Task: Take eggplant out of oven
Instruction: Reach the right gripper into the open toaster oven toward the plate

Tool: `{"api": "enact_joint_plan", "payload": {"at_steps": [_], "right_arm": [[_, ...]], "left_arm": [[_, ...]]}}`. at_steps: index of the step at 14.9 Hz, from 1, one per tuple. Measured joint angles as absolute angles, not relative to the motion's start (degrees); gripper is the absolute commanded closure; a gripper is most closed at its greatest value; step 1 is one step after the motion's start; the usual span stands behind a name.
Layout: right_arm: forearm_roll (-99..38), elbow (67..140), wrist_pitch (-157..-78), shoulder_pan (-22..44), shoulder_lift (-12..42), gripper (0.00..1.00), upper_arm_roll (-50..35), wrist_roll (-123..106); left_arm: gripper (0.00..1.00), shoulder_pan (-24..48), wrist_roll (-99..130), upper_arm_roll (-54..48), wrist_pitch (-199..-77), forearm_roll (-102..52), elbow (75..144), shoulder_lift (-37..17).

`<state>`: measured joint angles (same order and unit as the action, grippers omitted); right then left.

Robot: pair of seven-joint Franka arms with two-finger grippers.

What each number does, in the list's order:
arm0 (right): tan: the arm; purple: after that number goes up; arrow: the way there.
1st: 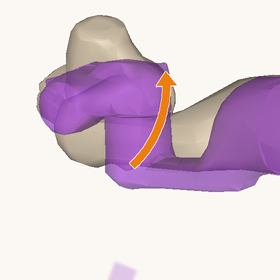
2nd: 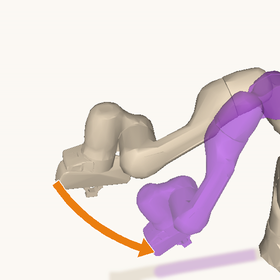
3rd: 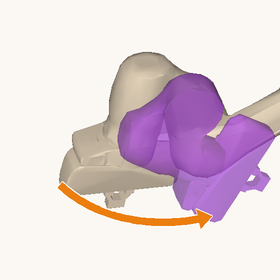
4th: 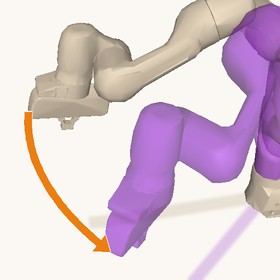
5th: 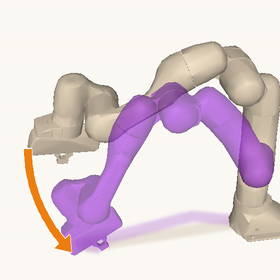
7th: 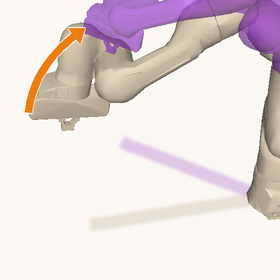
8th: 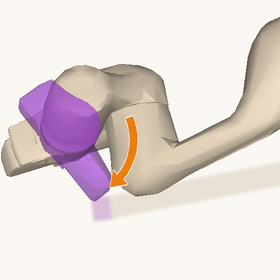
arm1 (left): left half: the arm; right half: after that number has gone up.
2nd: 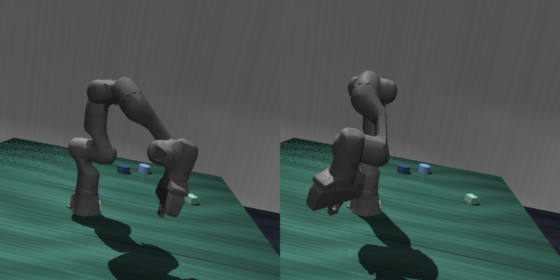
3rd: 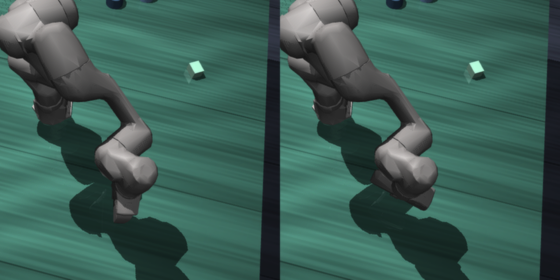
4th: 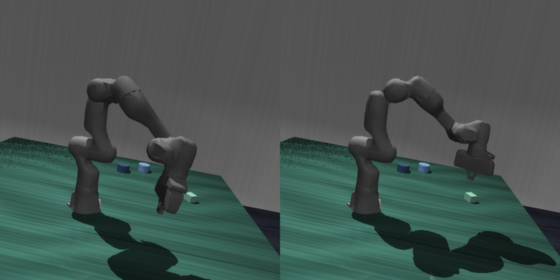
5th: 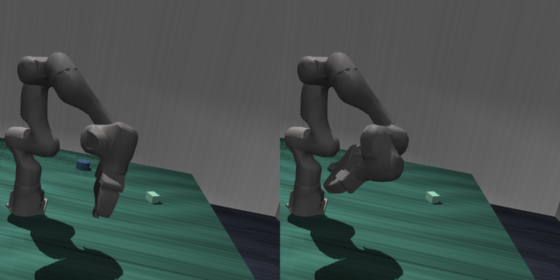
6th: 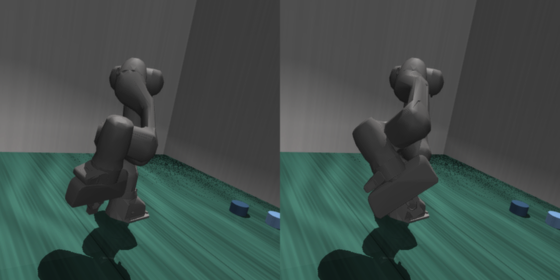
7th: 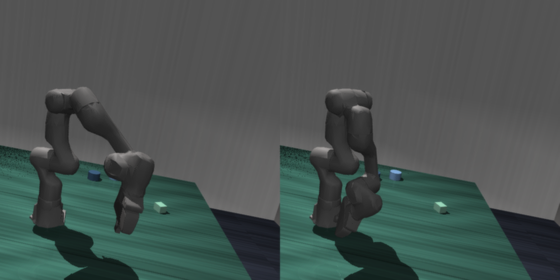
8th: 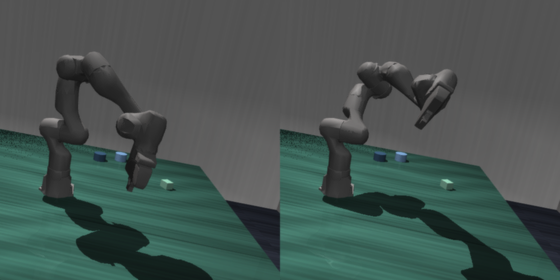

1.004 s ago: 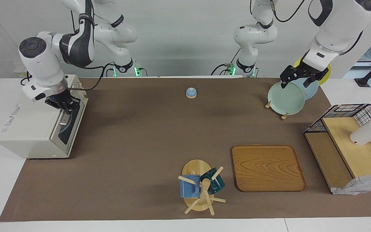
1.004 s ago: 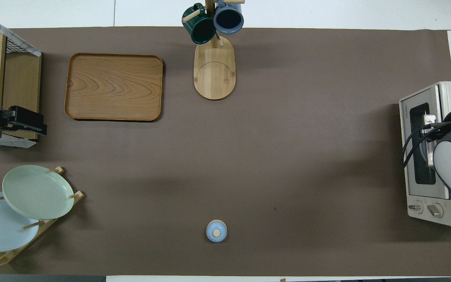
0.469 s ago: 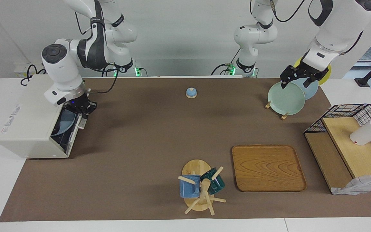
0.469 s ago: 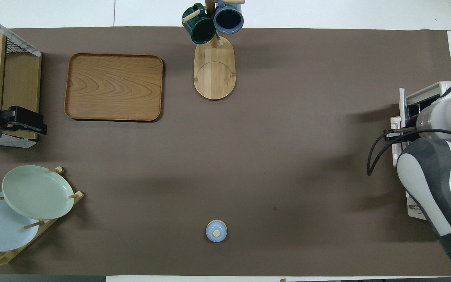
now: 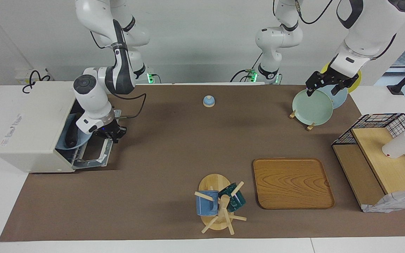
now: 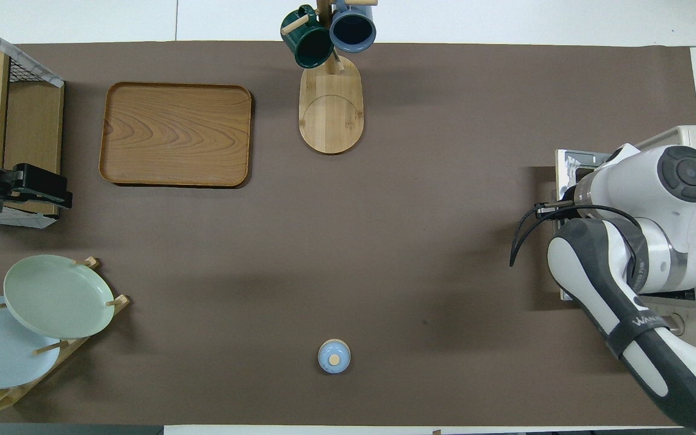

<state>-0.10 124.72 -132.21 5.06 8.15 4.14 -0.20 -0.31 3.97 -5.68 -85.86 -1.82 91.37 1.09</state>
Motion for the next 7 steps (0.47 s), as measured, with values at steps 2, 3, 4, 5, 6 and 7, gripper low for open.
{"api": "enact_joint_plan", "payload": {"at_steps": [2, 3, 4, 5, 6, 7], "right_arm": [[-1.0, 124.2, -134.5, 5.3, 10.0, 1.0, 4.3, 0.3], [-1.0, 123.9, -134.7, 5.8, 10.2, 1.0, 4.5, 1.7], [-1.0, 123.5, -134.7, 6.4, 10.2, 1.0, 4.6, 2.9], [-1.0, 122.9, -134.2, 7.0, 10.2, 1.0, 4.6, 3.7], [-1.0, 121.7, -132.5, 7.4, 10.2, 1.0, 4.6, 4.3], [-1.0, 120.0, -129.8, 7.5, 10.2, 0.73, 4.6, 4.4]], "left_arm": [[0.0, -0.3, 4.0, -5.7, -85.9, -1.8, 91.4, 1.1], [0.0, -0.3, 4.0, -5.7, -85.9, -1.8, 91.4, 1.1], [0.0, -0.3, 4.0, -5.7, -85.9, -1.8, 91.4, 1.1], [0.0, -0.3, 4.0, -5.7, -85.9, -1.8, 91.4, 1.1], [0.0, -0.3, 4.0, -5.7, -85.9, -1.8, 91.4, 1.1], [0.0, -0.3, 4.0, -5.7, -85.9, -1.8, 91.4, 1.1]]}}
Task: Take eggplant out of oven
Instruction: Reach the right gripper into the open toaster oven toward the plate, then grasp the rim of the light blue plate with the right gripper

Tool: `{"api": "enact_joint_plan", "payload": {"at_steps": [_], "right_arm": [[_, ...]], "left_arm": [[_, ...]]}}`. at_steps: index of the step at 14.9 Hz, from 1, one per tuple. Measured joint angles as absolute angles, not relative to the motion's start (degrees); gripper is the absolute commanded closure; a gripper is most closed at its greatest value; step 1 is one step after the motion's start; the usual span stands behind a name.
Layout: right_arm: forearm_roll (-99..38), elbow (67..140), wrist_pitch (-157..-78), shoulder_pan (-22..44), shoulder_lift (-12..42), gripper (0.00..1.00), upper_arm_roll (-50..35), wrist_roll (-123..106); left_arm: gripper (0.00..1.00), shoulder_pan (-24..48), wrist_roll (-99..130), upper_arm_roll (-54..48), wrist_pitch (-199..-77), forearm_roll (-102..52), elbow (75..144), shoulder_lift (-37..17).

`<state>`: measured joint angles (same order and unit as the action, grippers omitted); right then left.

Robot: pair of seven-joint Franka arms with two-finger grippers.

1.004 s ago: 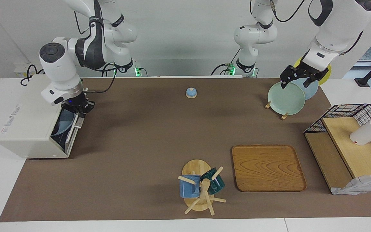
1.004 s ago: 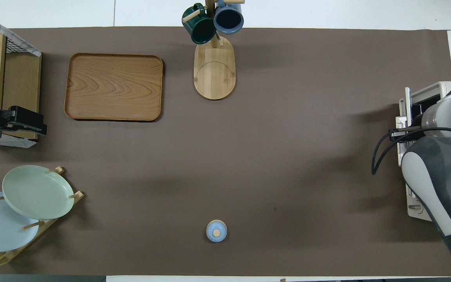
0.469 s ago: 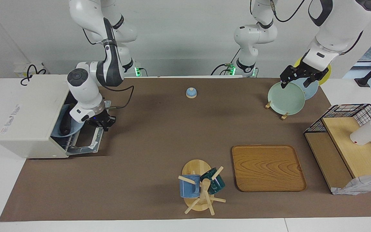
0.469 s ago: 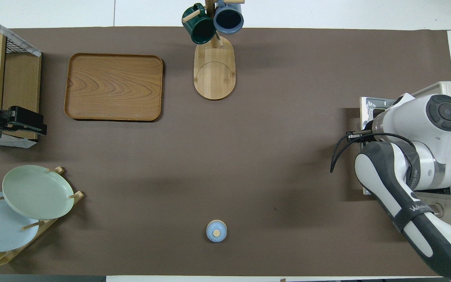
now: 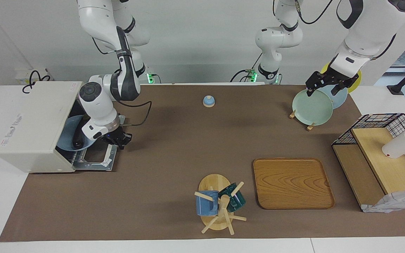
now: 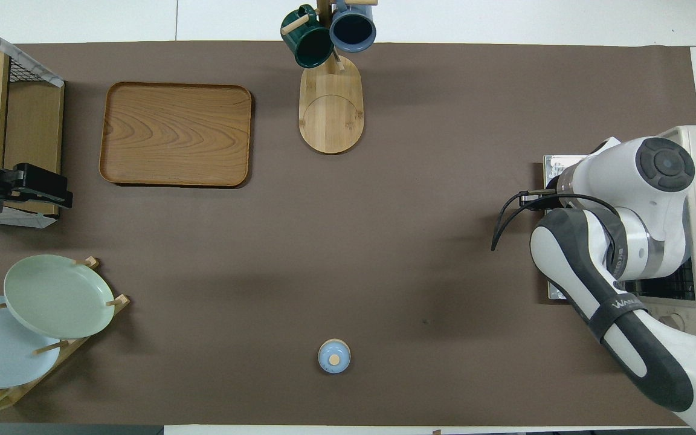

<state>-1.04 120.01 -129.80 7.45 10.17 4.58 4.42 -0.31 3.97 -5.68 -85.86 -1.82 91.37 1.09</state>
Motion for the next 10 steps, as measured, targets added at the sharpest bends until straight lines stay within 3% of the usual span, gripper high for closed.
{"api": "enact_joint_plan", "payload": {"at_steps": [1, 3, 8, 10], "right_arm": [[-1.0, 118.0, -126.5, 7.4, 10.0, 0.59, 4.8, 4.4], [-0.5, 115.2, -121.3, 7.3, 8.8, 0.44, 5.5, 4.4], [5.7, 115.0, -115.9, 4.2, 5.9, 0.45, 6.0, 4.1], [5.8, 116.0, -115.9, 2.7, 5.8, 0.5, 6.0, 3.1]], "left_arm": [[0.0, -0.3, 4.0, -5.7, -85.9, -1.8, 91.4, 1.1], [0.0, -0.3, 4.0, -5.7, -85.9, -1.8, 91.4, 1.1], [0.0, -0.2, 4.0, -5.9, -85.9, -1.8, 91.4, 1.1], [0.0, -0.2, 4.0, -6.0, -85.9, -1.8, 91.4, 1.1]]}}
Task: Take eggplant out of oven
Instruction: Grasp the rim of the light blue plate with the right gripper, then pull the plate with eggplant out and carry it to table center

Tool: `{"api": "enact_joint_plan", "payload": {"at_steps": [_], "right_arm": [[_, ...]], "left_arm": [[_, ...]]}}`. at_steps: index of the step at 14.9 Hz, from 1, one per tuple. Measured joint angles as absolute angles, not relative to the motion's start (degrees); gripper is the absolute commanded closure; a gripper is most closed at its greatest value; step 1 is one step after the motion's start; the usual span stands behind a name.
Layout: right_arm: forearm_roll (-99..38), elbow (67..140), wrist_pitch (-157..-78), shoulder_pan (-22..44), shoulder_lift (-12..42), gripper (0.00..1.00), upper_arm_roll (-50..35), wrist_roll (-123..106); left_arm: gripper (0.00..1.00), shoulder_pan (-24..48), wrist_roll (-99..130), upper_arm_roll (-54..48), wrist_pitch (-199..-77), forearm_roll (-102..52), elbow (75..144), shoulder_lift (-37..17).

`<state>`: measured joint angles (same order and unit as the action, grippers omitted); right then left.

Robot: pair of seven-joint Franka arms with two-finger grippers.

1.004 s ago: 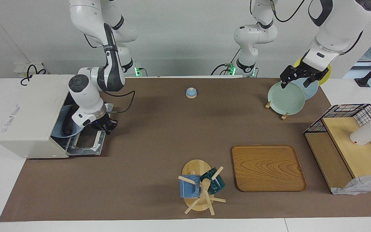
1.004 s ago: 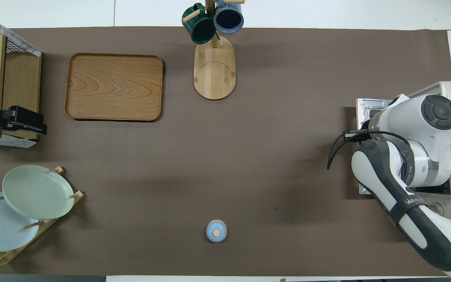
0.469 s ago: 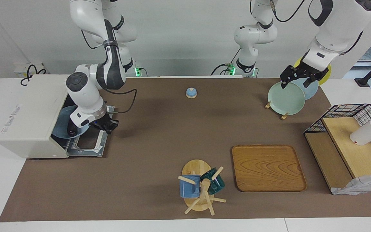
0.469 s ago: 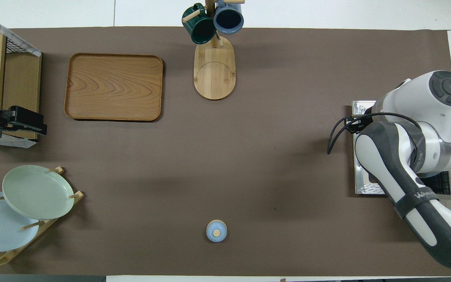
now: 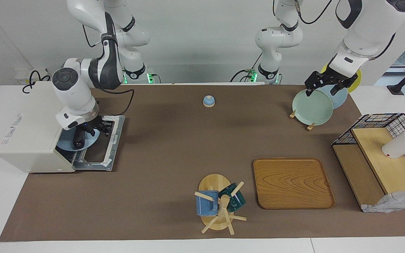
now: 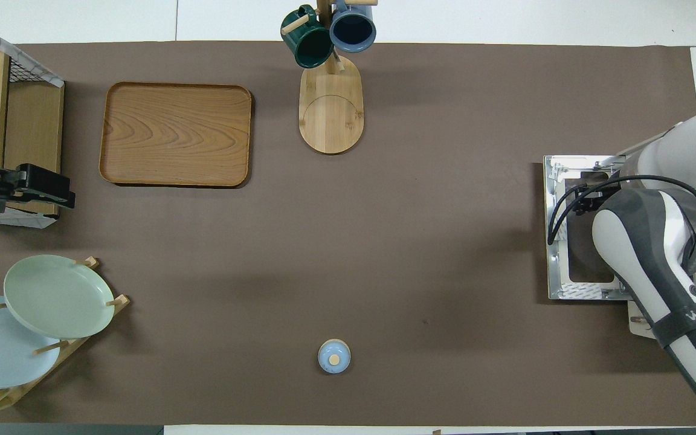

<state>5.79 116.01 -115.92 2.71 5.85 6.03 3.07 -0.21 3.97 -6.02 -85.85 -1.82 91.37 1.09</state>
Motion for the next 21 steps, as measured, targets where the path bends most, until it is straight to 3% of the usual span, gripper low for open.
{"api": "enact_joint_plan", "payload": {"at_steps": [3, 5, 6, 8, 9, 10, 13, 20, 21], "right_arm": [[5.8, 118.6, -119.1, 2.4, 5.7, 0.58, 6.0, 2.9], [5.9, 120.9, -122.2, 2.1, 5.4, 0.77, 6.0, 2.2], [5.9, 121.7, -122.8, 1.6, 5.3, 1.0, 6.0, 1.0], [5.9, 122.3, -122.9, 0.8, 4.8, 1.0, 6.0, -1.5], [6.3, 122.3, -122.8, 0.9, 4.5, 1.0, 6.0, -1.8], [7.5, 122.3, -122.4, 1.3, 3.9, 1.0, 5.9, -1.9], [11.8, 120.8, -119.4, 6.7, 3.3, 1.0, 5.7, 1.2], [17.2, 112.1, -109.0, 27.1, 4.3, 1.0, 4.9, 19.8], [16.8, 109.9, -107.3, 30.1, 5.1, 1.0, 4.8, 23.4]], "left_arm": [[0.0, -0.2, 4.0, -6.1, -85.7, -1.8, 91.4, 1.1], [0.0, -0.2, 4.0, -6.1, -85.7, -1.8, 91.4, 1.1], [0.0, -0.2, 4.0, -6.1, -85.7, -1.8, 91.4, 1.1], [0.0, -0.2, 4.0, -6.1, -85.7, -1.8, 91.4, 1.1], [0.65, -0.2, 4.0, -6.1, -85.7, -1.8, 91.4, 1.1], [1.0, -0.2, 4.0, -6.1, -85.8, -1.8, 91.4, 1.1], [1.0, -0.2, 3.9, -6.0, -85.8, -1.8, 91.4, 1.1], [1.0, -0.2, 3.3, -6.1, -86.1, -1.8, 91.4, 1.1], [0.21, -0.2, 3.3, -6.1, -86.1, -1.8, 91.4, 1.1]]}}
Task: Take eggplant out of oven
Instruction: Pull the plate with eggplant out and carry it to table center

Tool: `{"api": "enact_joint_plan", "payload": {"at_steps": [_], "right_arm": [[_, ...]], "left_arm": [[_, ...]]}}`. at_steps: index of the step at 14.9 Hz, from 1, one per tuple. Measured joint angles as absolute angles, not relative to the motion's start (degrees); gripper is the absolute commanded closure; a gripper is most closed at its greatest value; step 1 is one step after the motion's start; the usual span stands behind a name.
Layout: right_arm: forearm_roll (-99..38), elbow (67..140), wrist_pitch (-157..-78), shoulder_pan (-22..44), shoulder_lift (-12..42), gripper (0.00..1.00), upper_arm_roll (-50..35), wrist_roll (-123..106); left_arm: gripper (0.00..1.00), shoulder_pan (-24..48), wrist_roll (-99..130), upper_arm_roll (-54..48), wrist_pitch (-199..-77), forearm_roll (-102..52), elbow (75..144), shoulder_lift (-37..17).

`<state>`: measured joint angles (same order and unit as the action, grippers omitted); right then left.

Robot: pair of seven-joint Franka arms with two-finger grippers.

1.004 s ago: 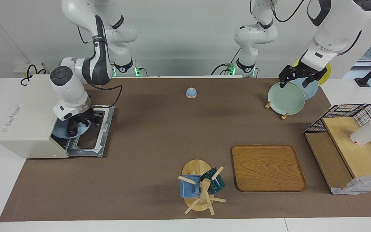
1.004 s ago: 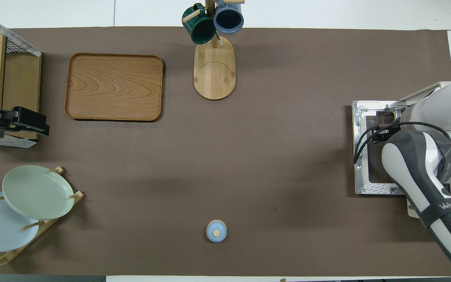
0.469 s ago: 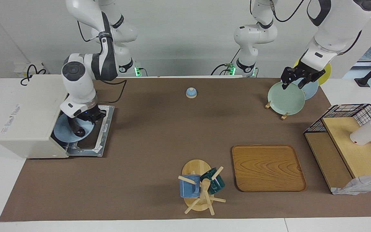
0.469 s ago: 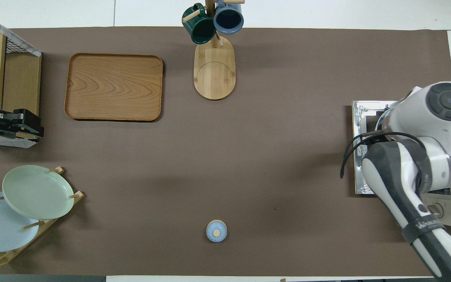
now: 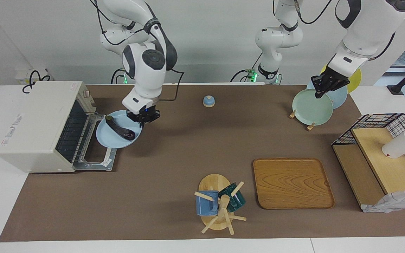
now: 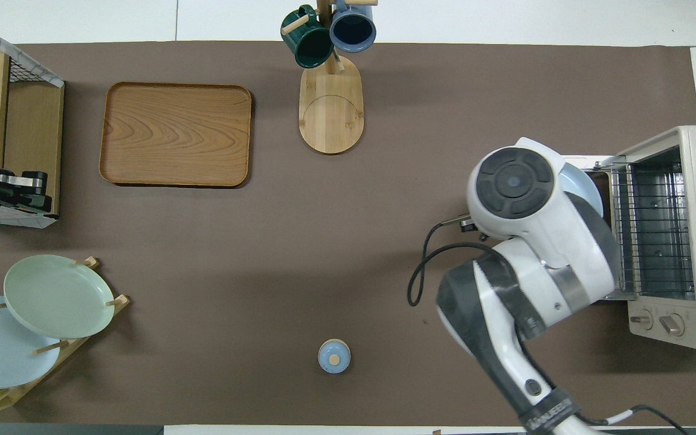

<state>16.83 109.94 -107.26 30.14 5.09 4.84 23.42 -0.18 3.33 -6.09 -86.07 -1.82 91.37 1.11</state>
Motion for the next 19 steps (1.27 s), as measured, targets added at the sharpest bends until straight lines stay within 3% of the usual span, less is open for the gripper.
{"api": "enact_joint_plan", "payload": {"at_steps": [1, 3, 7, 9, 13, 14, 17, 19], "right_arm": [[16.3, 107.4, -105.8, 33.3, 6.2, 1.0, 4.8, 26.7], [14.6, 100.7, -103.4, 39.0, 10.6, 1.0, 4.6, 31.0], [11.4, 85.7, -102.7, 45.5, 25.3, 1.0, 4.5, 39.1], [8.9, 82.8, -108.7, 46.0, 30.5, 1.0, 4.1, 40.4], [8.7, 81.8, -111.7, 50.4, 36.4, 1.0, 3.3, 44.8], [8.7, 81.6, -111.7, 51.2, 37.3, 0.95, 3.3, 46.1], [8.4, 80.2, -111.6, 50.4, 37.4, 0.5, 3.7, 47.5], [8.4, 79.2, -111.4, 49.0, 35.6, 0.44, 3.7, 47.6]], "left_arm": [[0.0, -0.2, 3.3, -6.1, -86.1, -1.8, 91.4, 1.1], [0.0, -0.2, 3.1, -6.1, -87.0, -1.8, 91.4, 1.1], [0.0, -0.2, 2.9, -6.2, -88.5, -1.8, 91.4, 1.1], [0.0, -0.1, 2.9, -6.2, -88.8, -1.8, 91.4, 1.1], [0.0, -0.1, 2.8, -6.3, -89.0, -1.8, 91.4, 1.1], [0.0, -0.1, 2.8, -6.3, -89.1, -1.8, 91.4, 1.1], [0.0, 0.0, 2.8, -6.3, -89.1, -1.9, 91.4, 1.1], [0.0, 0.0, 2.8, -6.3, -89.5, -2.0, 91.4, 1.1]]}}
